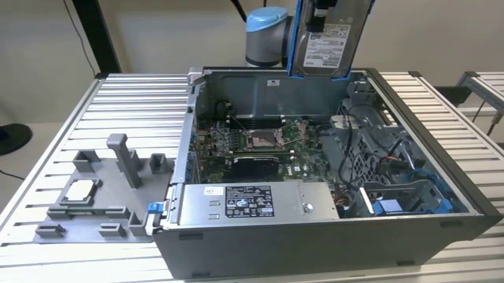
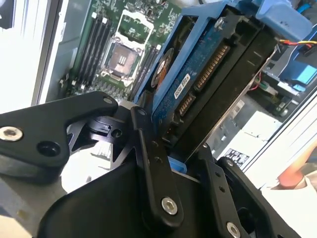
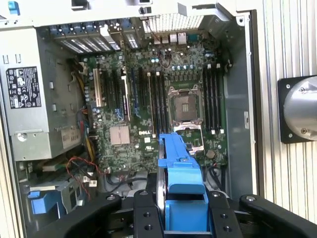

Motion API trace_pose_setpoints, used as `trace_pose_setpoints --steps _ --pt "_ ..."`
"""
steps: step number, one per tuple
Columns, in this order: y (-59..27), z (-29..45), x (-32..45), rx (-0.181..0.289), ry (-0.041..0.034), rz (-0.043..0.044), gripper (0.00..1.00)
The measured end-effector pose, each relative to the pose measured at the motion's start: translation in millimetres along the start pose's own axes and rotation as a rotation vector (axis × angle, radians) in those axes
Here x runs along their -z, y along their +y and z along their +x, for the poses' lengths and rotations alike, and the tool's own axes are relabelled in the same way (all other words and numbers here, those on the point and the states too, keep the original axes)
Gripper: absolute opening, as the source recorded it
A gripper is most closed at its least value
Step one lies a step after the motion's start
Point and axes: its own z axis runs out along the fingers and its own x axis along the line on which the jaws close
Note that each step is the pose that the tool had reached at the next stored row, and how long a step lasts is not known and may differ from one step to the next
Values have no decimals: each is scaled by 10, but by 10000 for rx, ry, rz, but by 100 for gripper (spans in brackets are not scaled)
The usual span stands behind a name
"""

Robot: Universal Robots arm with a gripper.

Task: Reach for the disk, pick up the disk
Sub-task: 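Pick up the disk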

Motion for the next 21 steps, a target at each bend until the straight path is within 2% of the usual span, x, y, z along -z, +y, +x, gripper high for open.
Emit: trace_pose_setpoints --steps 21 --pt "-484 -56 -3 0 0 0 0"
